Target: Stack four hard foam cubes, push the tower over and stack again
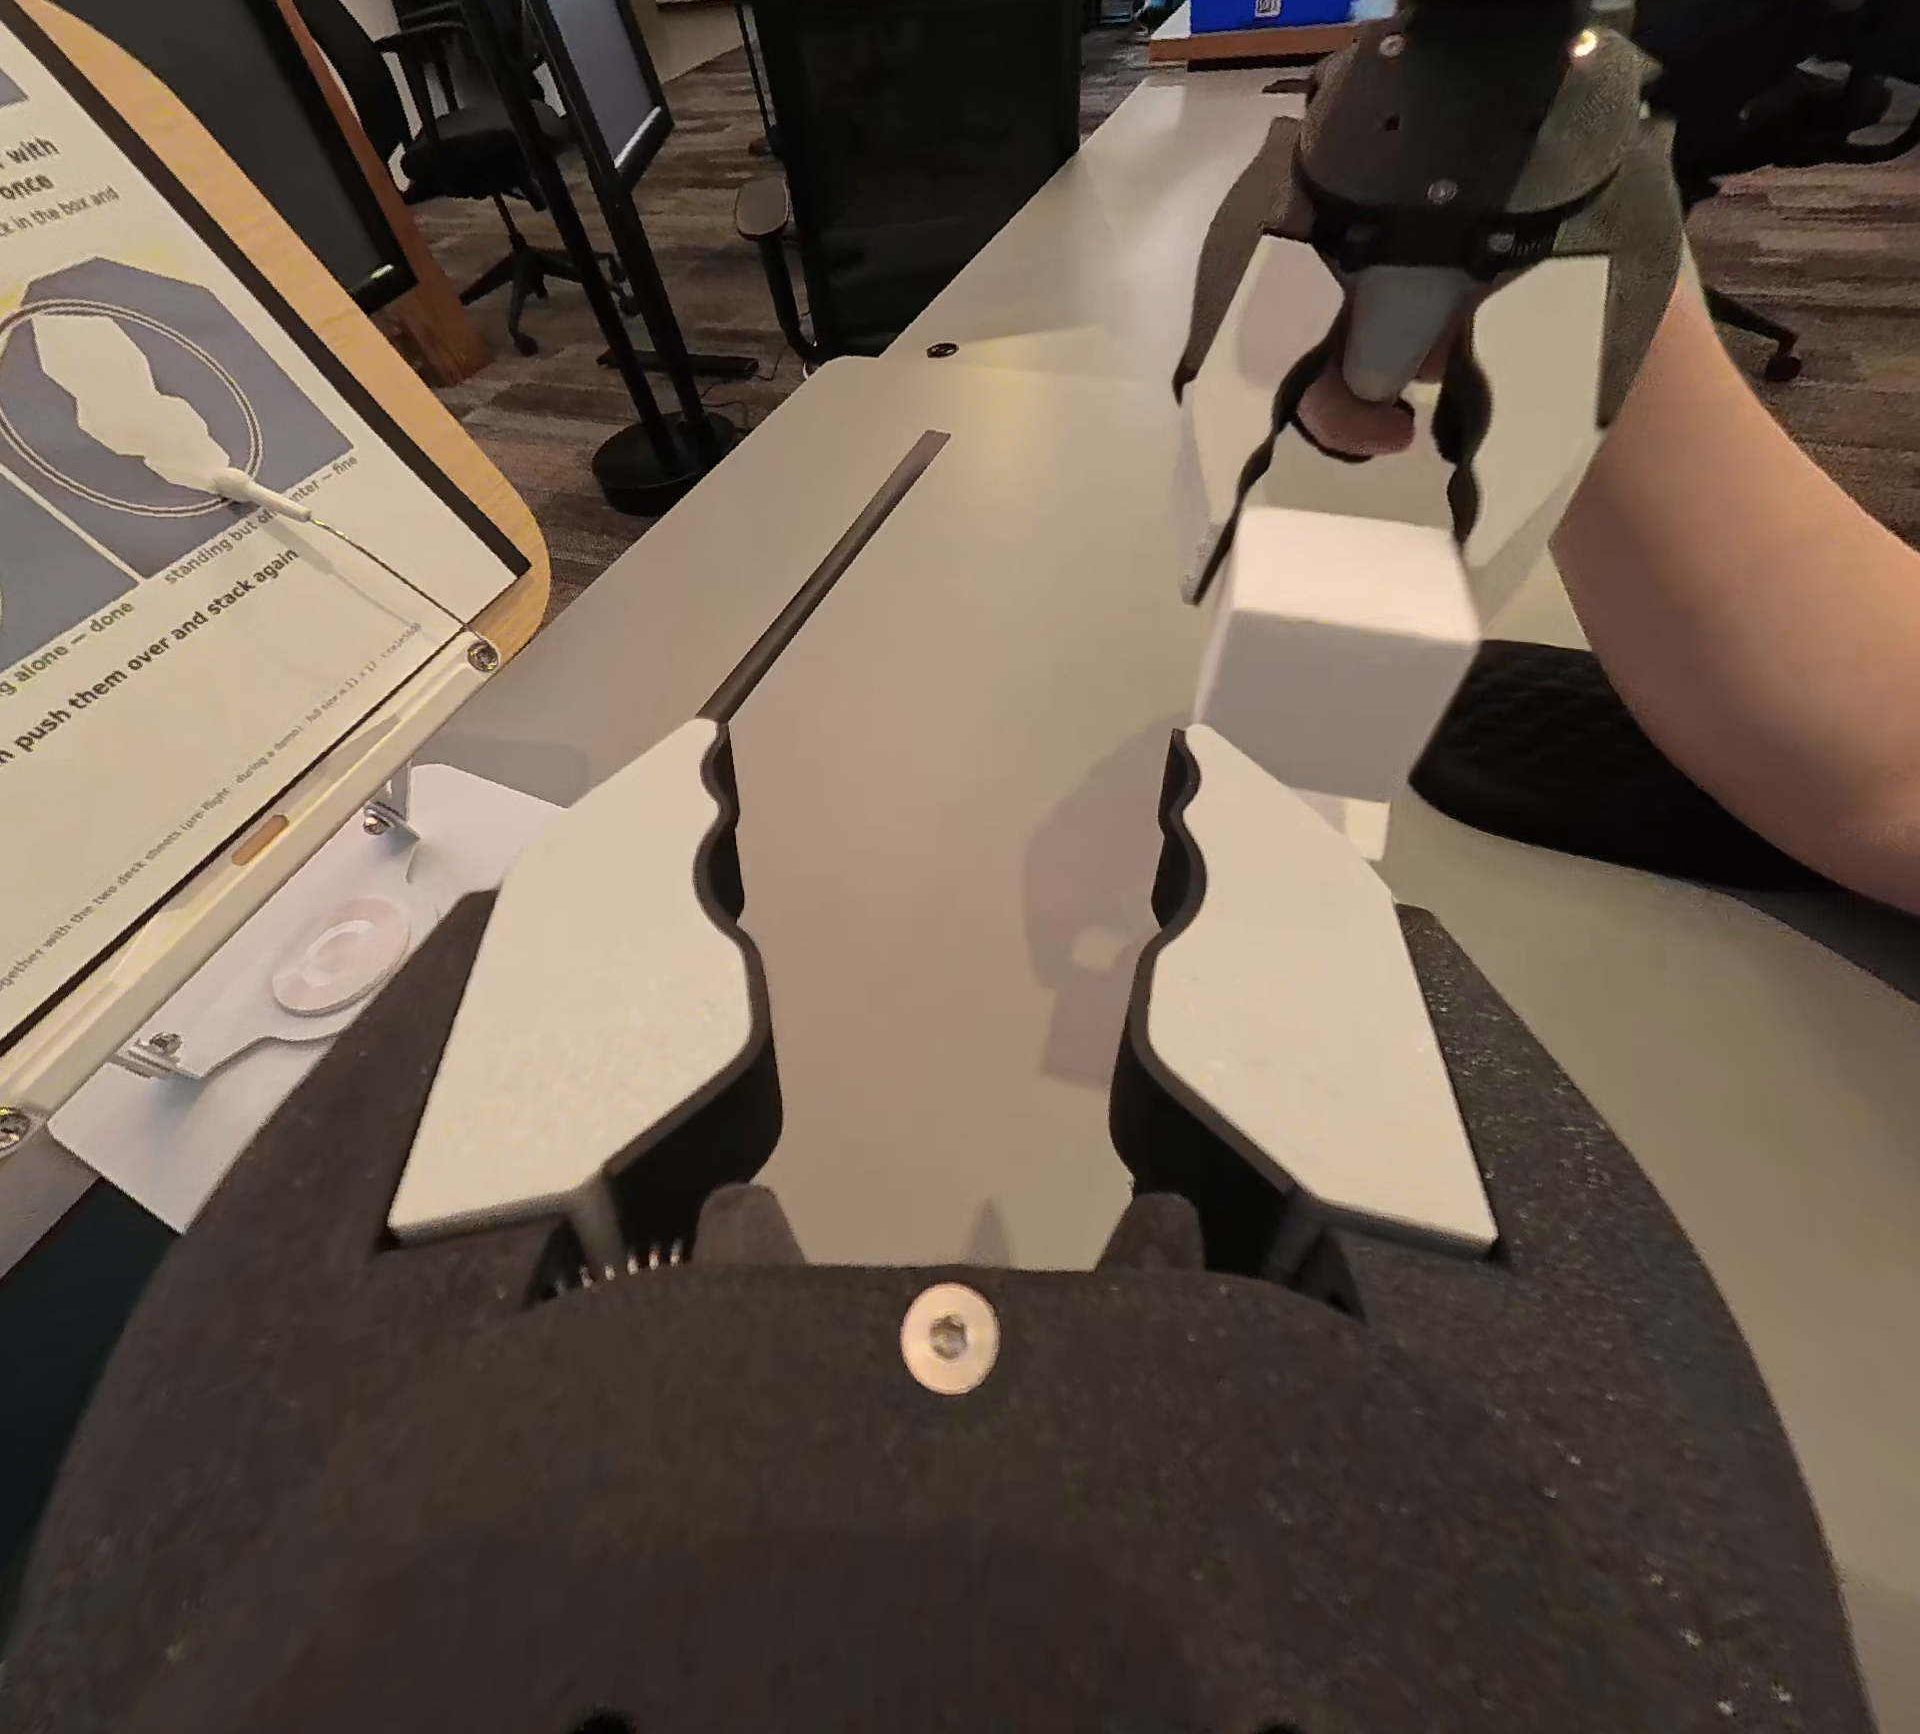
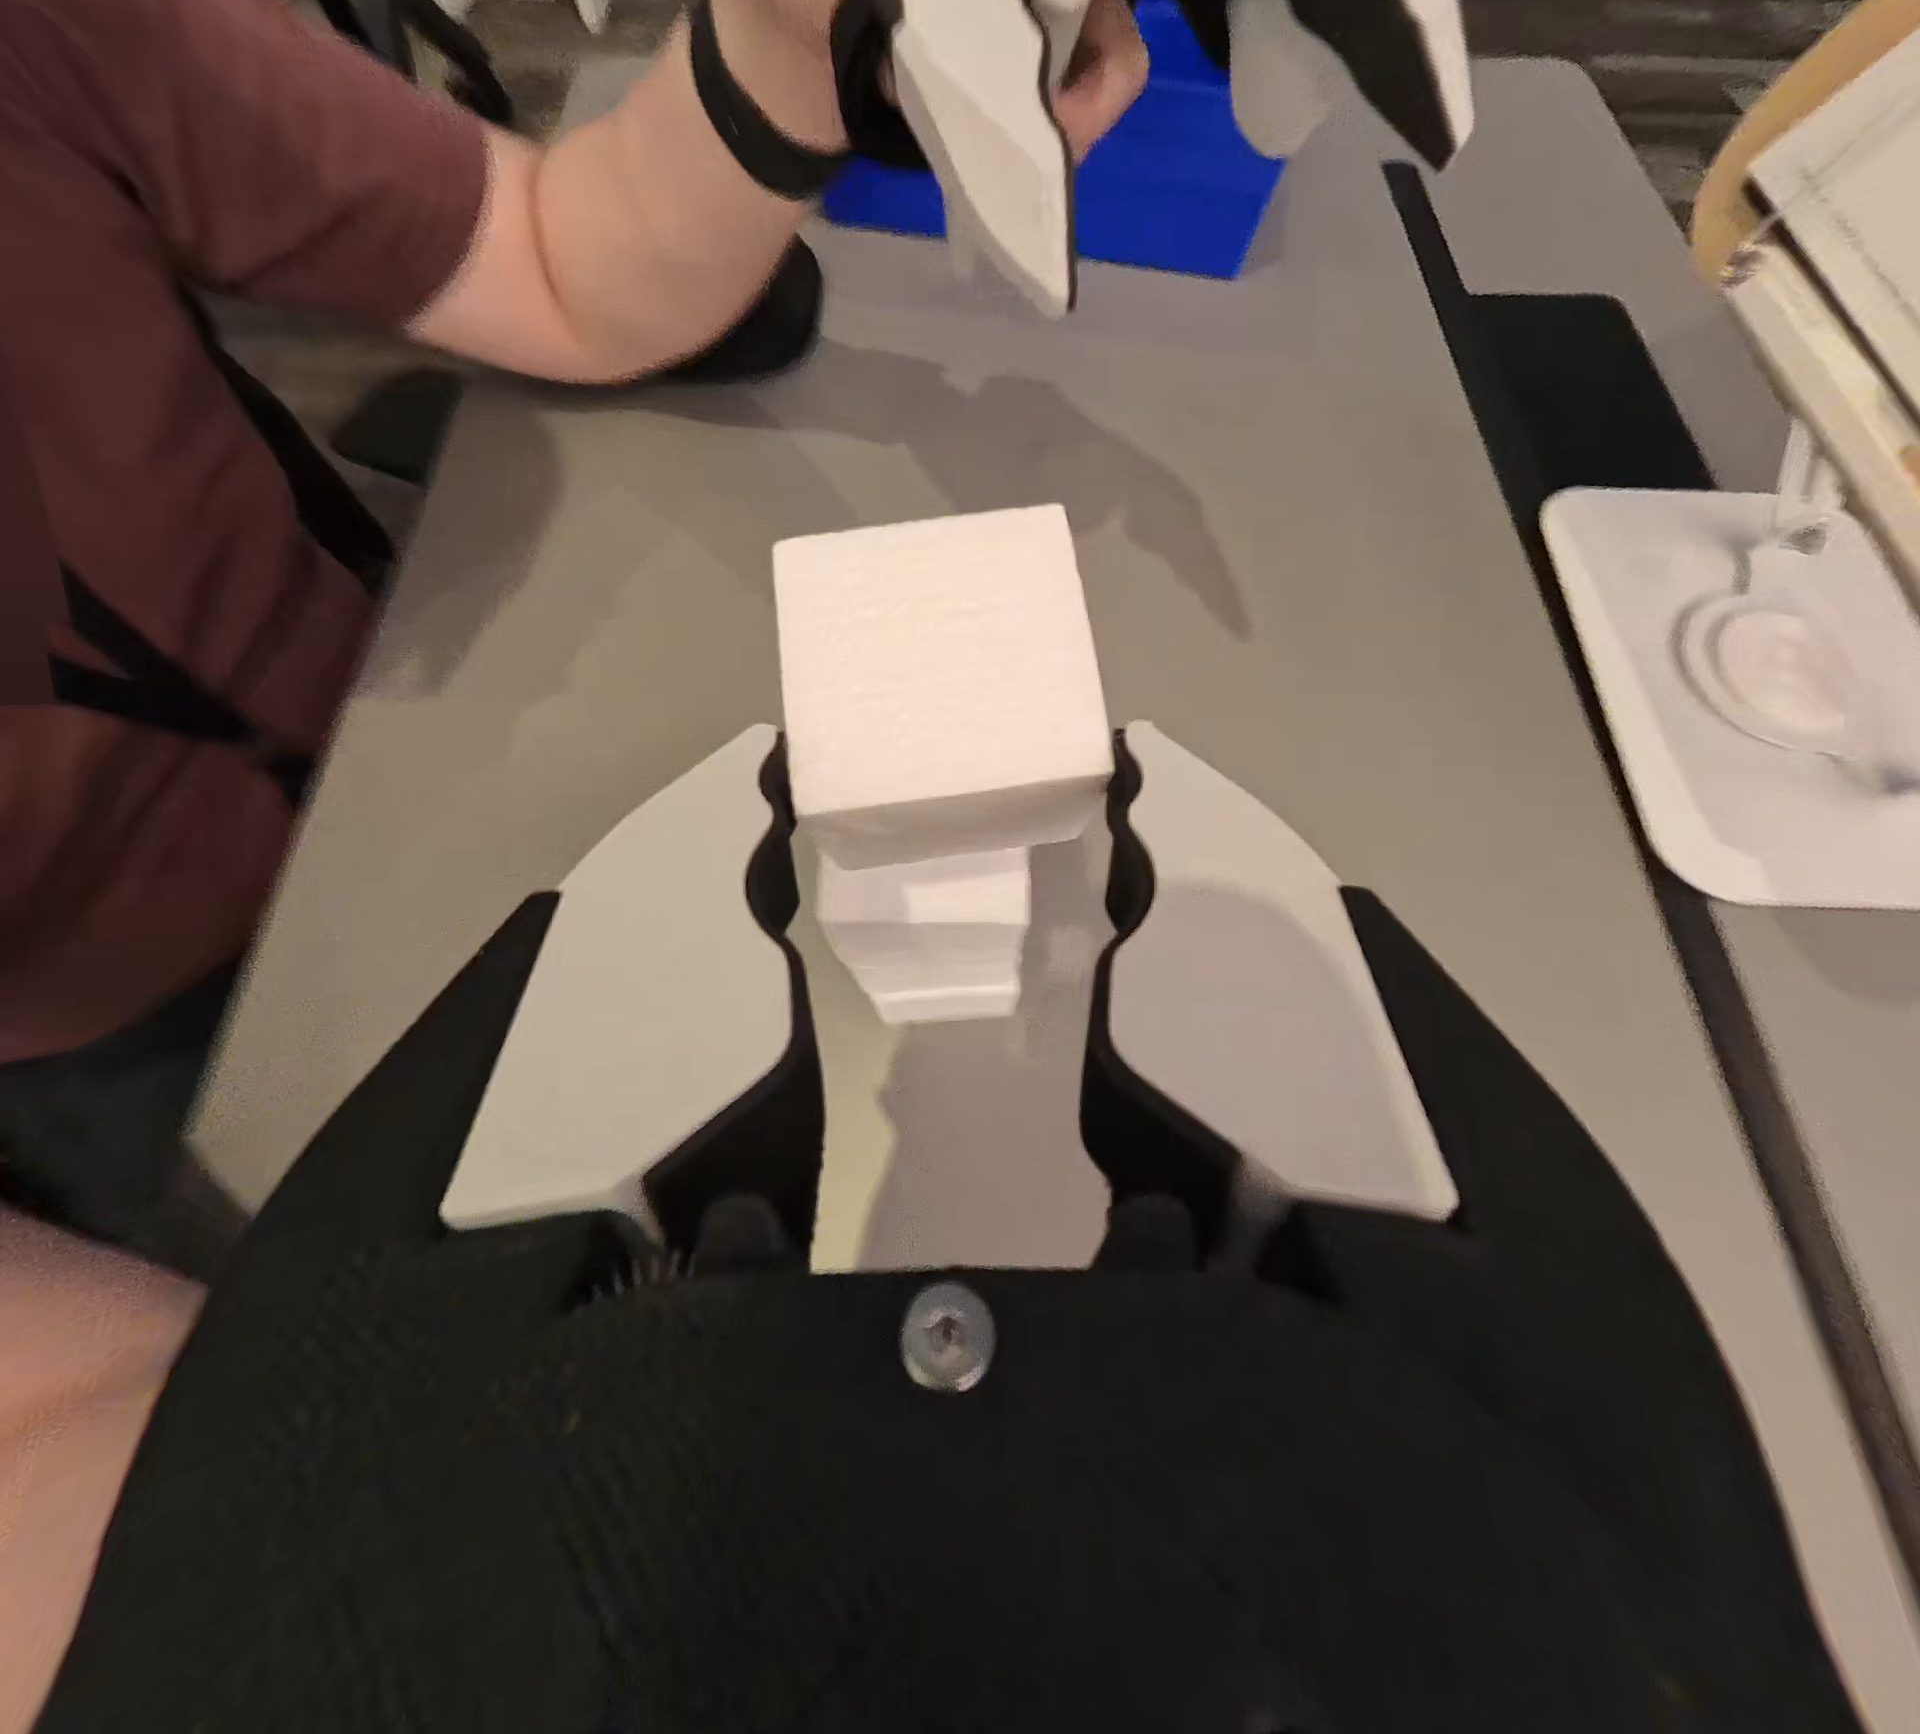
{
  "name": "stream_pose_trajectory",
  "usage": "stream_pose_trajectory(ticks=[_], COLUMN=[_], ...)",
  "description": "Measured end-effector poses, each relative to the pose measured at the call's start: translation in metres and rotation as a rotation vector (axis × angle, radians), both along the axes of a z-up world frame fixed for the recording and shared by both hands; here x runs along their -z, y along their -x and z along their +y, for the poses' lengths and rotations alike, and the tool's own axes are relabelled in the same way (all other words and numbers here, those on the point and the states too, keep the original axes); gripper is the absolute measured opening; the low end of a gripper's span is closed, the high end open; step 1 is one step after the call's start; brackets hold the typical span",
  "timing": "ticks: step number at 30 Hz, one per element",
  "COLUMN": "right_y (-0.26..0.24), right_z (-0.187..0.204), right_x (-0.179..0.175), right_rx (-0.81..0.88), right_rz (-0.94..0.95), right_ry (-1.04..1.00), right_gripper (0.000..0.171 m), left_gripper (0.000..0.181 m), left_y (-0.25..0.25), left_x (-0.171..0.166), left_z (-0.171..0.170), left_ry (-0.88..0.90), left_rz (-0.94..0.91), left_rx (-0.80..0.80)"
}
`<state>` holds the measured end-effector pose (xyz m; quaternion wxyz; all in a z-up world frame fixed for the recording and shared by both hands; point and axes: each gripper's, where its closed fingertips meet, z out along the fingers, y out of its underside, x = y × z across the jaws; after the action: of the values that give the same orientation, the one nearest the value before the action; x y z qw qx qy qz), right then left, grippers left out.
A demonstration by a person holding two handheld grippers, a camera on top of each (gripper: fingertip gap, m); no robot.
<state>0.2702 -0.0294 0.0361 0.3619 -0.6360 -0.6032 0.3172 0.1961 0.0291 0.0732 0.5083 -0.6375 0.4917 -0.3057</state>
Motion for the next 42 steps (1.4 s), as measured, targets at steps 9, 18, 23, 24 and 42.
stream_pose_trajectory(ticks=[9,18,23,24,42], right_y=[-0.004,0.000,0.001,0.000,0.000], right_z=[-0.002,-0.006,-0.006,-0.005,-0.006], right_x=[0.012,0.014,0.014,0.015,0.022], right_rx=[0.038,0.048,0.054,0.059,0.073], right_rz=[-0.112,-0.121,-0.107,-0.112,-0.148], right_ry=[0.025,0.039,0.053,0.048,0.088], right_gripper=[0.059,0.059,0.059,0.059,0.058], left_gripper=[0.069,0.070,0.071,0.071,0.071], left_y=[0.001,0.001,0.001,0.002,-0.002], left_x=[0.002,0.003,0.004,0.004,0.009], left_z=[0.007,0.007,0.008,0.008,0.007], left_ry=[0.016,0.021,0.016,0.018,0.026], left_rz=[-0.020,-0.014,-0.006,-0.007,0.013], left_rx=[-0.014,-0.018,-0.020,-0.020,-0.016])
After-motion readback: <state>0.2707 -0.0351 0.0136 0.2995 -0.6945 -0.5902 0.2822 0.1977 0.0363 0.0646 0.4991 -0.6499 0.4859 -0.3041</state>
